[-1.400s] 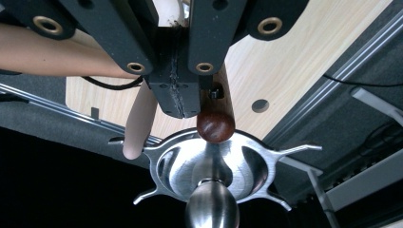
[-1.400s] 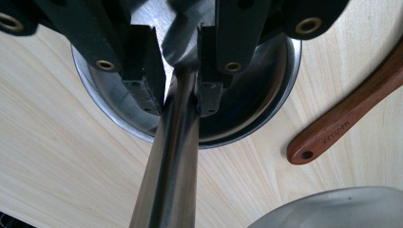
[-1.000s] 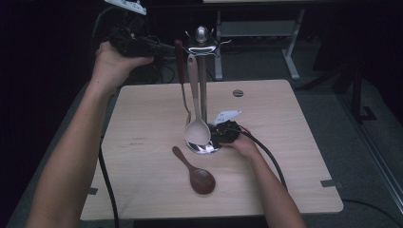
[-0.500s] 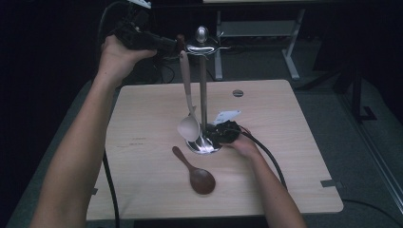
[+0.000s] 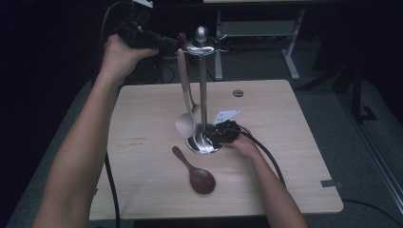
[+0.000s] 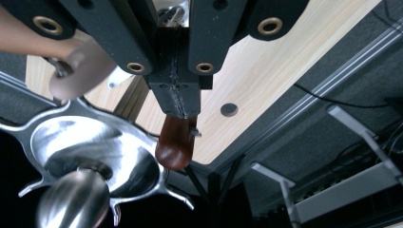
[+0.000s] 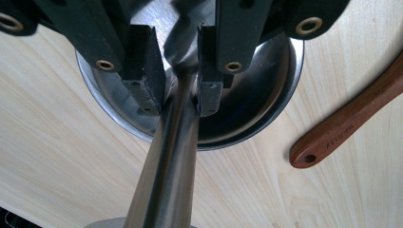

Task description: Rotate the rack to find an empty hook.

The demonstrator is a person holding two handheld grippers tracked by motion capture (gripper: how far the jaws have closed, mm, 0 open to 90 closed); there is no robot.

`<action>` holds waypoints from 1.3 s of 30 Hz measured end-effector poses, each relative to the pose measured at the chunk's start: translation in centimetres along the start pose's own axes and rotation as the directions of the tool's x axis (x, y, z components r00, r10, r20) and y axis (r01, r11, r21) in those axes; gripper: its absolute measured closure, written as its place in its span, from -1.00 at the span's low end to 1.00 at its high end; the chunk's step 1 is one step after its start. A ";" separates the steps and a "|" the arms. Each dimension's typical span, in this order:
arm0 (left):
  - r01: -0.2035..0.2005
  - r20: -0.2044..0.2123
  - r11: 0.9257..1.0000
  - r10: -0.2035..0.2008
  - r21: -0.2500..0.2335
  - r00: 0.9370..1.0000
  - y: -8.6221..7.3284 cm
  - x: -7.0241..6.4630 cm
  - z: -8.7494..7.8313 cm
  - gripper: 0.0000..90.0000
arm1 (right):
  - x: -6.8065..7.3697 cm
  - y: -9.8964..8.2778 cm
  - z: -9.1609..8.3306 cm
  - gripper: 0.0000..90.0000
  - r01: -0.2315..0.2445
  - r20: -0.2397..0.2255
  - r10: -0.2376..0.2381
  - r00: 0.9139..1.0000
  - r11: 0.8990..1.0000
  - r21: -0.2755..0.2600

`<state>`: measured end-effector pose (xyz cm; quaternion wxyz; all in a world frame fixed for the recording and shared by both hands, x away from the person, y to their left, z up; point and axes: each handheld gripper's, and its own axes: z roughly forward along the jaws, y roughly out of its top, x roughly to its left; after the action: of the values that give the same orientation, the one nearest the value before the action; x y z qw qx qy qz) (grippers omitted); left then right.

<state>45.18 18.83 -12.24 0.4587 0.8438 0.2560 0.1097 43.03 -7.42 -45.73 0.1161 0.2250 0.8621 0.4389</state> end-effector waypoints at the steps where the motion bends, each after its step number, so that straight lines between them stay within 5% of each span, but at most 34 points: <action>1: -0.008 -0.003 1.000 0.008 0.003 1.000 -0.2 -0.1 -0.2 1.00 | 0.0 0.1 0.0 0.62 -0.003 0.001 0.003 1.000 1.000 0.005; 6: 0.008 -0.017 1.000 -0.007 0.022 1.000 -1.9 0.0 -0.9 1.00 | -0.1 0.3 -0.3 0.59 -0.025 -0.008 0.025 1.000 1.000 0.015; 14: 0.034 -0.037 0.998 -0.032 0.046 0.999 -5.8 0.0 -2.3 1.00 | -0.7 0.5 -3.7 -0.01 -0.116 -0.047 0.116 0.992 0.993 0.000; 19: 0.047 -0.040 0.997 -0.044 0.067 0.998 -8.7 -0.6 -2.4 1.00 | 0.0 0.3 -5.8 0.00 -0.134 -0.038 0.134 0.990 0.991 0.009; 29: 0.058 -0.039 0.992 -0.053 0.115 0.998 -15.1 -2.7 -1.2 1.00 | 2.3 -1.1 -8.4 -0.21 -0.144 0.010 0.144 0.990 0.989 0.045; 39: 0.133 -0.004 0.982 -0.134 0.136 0.991 -21.7 -3.9 1.7 1.00 | 3.5 -3.4 -10.9 -0.40 -0.213 0.031 0.213 0.977 0.977 0.027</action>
<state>35.44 25.26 -31.07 0.4072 0.8543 0.3177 0.0588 34.70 -15.15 -42.04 0.0771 0.3240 0.8379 0.4325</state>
